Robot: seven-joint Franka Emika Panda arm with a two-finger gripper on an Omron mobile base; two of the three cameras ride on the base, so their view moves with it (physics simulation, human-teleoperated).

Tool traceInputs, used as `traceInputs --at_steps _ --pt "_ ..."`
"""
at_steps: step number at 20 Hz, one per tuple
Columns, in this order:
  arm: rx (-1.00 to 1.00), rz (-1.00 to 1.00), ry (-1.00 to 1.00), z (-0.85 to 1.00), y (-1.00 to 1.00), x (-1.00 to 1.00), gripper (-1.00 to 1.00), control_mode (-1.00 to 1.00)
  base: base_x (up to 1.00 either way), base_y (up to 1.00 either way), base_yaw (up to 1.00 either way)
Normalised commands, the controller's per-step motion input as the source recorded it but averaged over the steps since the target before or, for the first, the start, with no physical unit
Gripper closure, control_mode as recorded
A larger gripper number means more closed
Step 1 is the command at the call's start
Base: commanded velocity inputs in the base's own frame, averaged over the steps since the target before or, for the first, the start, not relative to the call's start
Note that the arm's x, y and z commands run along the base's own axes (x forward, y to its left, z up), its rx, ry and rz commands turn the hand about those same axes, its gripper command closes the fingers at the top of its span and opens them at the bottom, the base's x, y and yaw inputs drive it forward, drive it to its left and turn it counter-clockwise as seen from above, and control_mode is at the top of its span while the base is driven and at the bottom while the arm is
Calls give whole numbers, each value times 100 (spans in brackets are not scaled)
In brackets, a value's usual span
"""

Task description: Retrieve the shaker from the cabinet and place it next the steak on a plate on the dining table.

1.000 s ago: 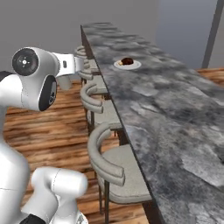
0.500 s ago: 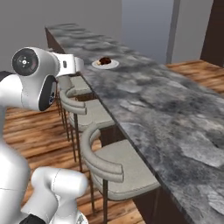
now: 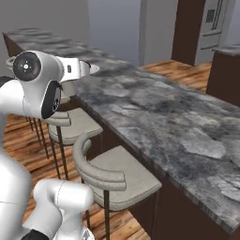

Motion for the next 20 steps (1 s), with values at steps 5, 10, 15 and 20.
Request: traceInputs --at_steps 5,10,15,20 --pt "0 0 0 0 0 0 100 100 0 48 -40" --pt "0 0 0 0 0 0 100 100 0 61 -38" --pt "0 0 0 0 0 0 100 100 -13 77 -34" --pt "0 0 0 0 0 0 100 100 -23 83 -35"
